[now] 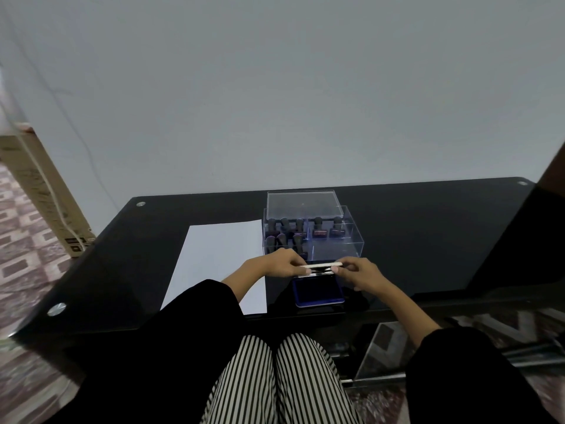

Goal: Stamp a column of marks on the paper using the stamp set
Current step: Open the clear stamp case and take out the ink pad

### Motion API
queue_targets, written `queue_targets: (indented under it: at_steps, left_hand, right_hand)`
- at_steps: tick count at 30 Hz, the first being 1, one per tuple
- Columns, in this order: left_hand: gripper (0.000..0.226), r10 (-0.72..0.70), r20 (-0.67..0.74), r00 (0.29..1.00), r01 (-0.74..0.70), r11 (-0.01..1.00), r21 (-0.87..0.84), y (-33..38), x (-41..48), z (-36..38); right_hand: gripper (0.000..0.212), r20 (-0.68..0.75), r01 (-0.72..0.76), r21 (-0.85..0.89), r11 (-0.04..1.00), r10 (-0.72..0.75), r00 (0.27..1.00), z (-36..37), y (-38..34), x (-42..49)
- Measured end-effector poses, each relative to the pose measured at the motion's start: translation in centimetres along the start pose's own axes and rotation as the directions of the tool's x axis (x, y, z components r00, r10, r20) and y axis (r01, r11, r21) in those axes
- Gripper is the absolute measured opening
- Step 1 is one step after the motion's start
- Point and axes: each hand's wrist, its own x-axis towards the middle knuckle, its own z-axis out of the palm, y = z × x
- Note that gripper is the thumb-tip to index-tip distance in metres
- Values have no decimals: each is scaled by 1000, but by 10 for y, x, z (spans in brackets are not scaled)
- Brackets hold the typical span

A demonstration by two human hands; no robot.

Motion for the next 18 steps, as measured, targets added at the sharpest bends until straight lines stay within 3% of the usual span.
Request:
queue_targets:
  at_steps: [4, 9, 18]
  left_hand:
    - [30, -99, -134, 986, 87, 992, -93, -8, 3, 2]
    - [30, -214, -197, 957, 166, 957, -237, -15, 12, 7]
    - [27, -363, -204, 909, 256, 874, -414, -21, 24, 12]
  right_hand:
    - [12, -123, 2, 9, 1000, -1, 992, 6, 2, 9]
    - [14, -191, -50, 23, 999, 53, 980, 9, 1, 19]
    - [25, -231, -145, -29, 989, 134, 964, 8, -1, 37]
